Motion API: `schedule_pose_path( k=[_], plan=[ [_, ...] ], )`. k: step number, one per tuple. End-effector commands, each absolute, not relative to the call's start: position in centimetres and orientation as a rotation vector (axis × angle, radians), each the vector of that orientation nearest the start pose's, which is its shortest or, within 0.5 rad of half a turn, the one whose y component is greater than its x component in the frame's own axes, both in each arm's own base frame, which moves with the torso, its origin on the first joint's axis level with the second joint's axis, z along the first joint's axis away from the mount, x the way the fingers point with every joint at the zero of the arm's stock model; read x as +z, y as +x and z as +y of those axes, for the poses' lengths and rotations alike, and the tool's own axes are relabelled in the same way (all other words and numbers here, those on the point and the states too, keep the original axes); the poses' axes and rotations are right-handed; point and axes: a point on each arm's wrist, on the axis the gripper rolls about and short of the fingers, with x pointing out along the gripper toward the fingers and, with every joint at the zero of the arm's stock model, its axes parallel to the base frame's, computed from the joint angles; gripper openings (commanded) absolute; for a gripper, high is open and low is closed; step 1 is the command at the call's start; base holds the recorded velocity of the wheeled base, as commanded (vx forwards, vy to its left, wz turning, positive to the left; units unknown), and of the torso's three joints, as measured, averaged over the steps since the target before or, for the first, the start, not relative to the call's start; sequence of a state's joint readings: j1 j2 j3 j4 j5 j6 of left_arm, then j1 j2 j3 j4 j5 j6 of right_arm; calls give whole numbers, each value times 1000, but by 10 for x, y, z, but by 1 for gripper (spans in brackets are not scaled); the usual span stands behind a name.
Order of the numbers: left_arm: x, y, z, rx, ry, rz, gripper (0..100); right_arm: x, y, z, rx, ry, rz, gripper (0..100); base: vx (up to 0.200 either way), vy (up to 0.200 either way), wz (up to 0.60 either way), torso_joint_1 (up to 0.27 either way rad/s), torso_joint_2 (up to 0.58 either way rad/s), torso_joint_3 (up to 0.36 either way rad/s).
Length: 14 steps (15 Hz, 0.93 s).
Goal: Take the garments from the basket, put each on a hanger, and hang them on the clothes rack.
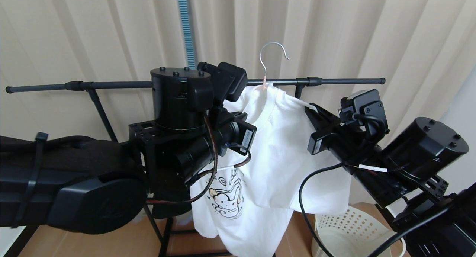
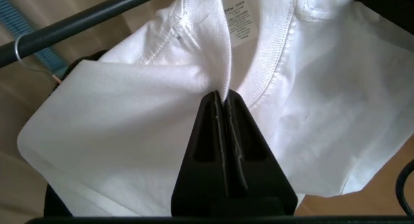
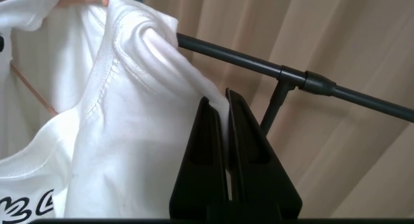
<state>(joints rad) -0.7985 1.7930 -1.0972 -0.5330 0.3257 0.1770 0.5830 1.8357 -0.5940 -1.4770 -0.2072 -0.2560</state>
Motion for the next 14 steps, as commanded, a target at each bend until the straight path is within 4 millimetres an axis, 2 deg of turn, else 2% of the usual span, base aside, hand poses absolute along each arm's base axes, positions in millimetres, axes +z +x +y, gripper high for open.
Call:
schedule_pose_path(
  k=[1,9,10,13,14],
  plan=[
    [212,253,-250,-485,277,120,0,176,253,165,352,-155,-276,0,0,0,0,0,0,0],
    [207,258,-259,-501,281,124,0,183,246,161,357,-147,-297,0,0,0,0,0,0,0],
    [208,258,-259,-505,276,119,100,183,246,161,358,-149,-296,0,0,0,0,0,0,0],
    [209,252,-260,-517,265,96,100,184,246,161,360,-147,-298,0,0,0,0,0,0,0],
    [216,246,-254,-518,257,82,100,183,246,161,358,-147,-298,0,0,0,0,0,0,0]
  ],
)
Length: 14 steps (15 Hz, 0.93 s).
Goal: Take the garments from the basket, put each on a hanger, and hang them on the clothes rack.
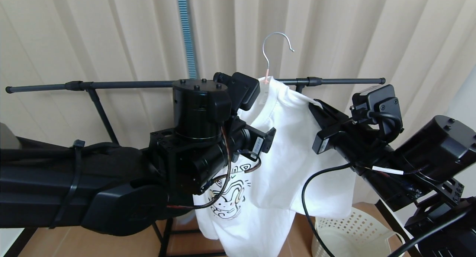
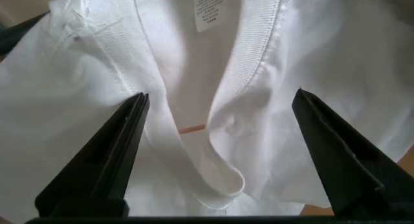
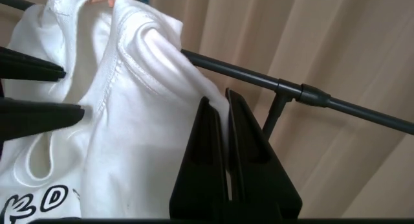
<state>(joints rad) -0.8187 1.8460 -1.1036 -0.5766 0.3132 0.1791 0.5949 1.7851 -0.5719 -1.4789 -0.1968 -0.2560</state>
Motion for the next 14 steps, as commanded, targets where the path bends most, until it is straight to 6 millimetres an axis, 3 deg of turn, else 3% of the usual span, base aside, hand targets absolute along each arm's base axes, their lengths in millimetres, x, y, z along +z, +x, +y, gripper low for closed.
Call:
schedule_pose_path(
  k=[1,8,14],
  plan=[
    [218,242,-249,-516,254,80,100,183,246,161,362,-148,-297,0,0,0,0,0,0,0],
    [233,211,-214,-499,185,-23,100,182,248,162,367,-117,-288,0,0,0,0,0,0,0],
    [255,202,-160,-443,178,-43,100,182,251,153,406,-121,-291,0,0,0,0,0,0,0]
  ],
)
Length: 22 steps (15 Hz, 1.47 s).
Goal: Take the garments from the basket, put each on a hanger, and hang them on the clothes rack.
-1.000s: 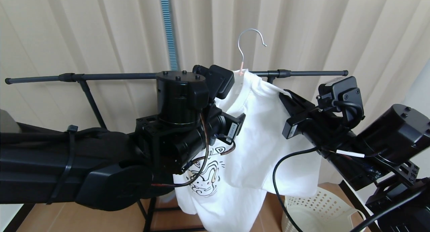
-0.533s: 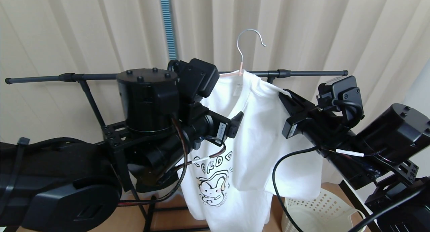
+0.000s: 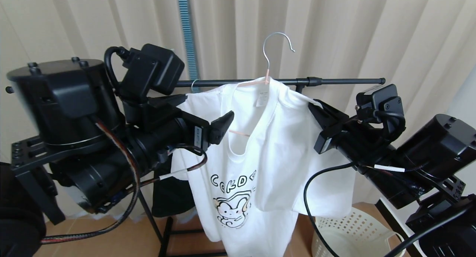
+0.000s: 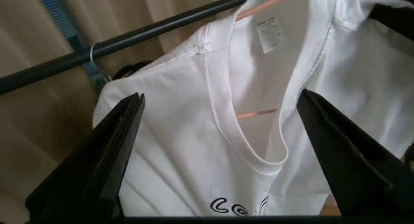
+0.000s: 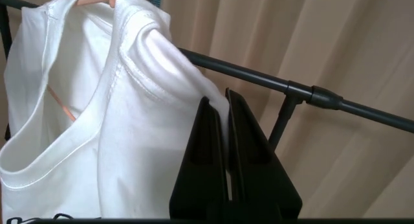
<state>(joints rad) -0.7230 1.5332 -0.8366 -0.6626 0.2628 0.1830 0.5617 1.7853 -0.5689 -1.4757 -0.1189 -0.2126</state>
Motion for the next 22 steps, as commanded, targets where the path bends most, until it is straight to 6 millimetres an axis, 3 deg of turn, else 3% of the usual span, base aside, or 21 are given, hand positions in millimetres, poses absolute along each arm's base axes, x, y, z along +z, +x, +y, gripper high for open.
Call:
schedule_pose_path(
  k=[1,5,12,16,17,22],
  plan=[
    [256,201,-156,-450,181,-37,100,181,250,152,412,-119,-290,0,0,0,0,0,0,0],
    [257,203,-134,-490,198,8,100,179,244,150,466,-122,-282,0,0,0,0,0,0,0],
    [266,206,-113,-567,220,35,100,182,237,146,504,-109,-289,0,0,0,0,0,0,0],
    [300,201,-86,-781,193,164,100,181,231,144,555,-115,-287,0,0,0,0,0,0,0],
    [301,202,-86,-793,205,188,100,181,231,143,561,-116,-286,0,0,0,0,0,0,0],
    [283,247,-105,-856,389,283,100,177,224,141,621,-123,-273,0,0,0,0,0,0,0]
  ],
)
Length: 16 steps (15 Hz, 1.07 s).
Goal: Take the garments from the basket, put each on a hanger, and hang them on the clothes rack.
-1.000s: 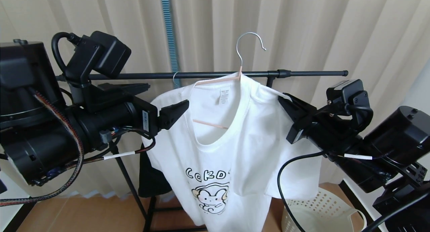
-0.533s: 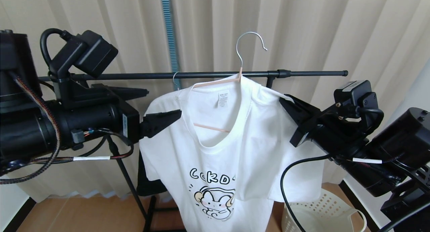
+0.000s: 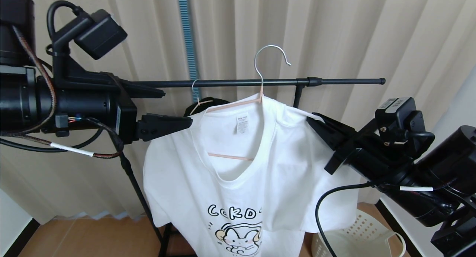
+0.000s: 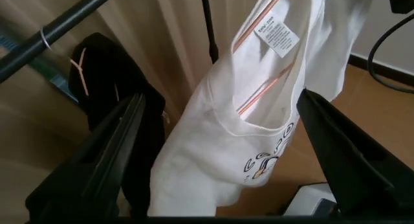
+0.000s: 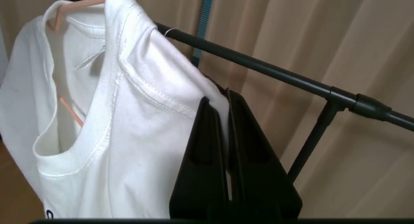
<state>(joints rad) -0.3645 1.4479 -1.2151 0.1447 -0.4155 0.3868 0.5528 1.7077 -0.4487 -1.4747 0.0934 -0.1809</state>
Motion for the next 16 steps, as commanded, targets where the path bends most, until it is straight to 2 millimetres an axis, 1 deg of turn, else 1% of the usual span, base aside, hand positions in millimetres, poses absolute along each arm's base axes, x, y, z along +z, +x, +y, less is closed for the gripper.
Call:
schedule_pose_path(
  k=[1,3,6,7,11,14,16],
  plan=[
    [279,253,-108,-905,431,299,100,176,224,141,633,-124,-270,0,0,0,0,0,0,0],
    [278,259,-113,-997,432,296,100,176,222,140,638,-123,-270,0,0,0,0,0,0,0],
    [271,272,-118,-1021,467,299,100,175,220,139,649,-123,-267,0,0,0,0,0,0,0],
    [267,278,-121,-1054,474,293,100,176,219,139,653,-123,-271,0,0,0,0,0,0,0],
    [260,285,-124,-1089,490,290,100,178,215,136,672,-123,-281,0,0,0,0,0,0,0],
    [258,287,-126,-1151,462,279,100,180,212,135,677,-122,-286,0,0,0,0,0,0,0],
    [256,288,-127,-1155,462,280,100,180,210,135,686,-124,-286,0,0,0,0,0,0,0]
  ],
)
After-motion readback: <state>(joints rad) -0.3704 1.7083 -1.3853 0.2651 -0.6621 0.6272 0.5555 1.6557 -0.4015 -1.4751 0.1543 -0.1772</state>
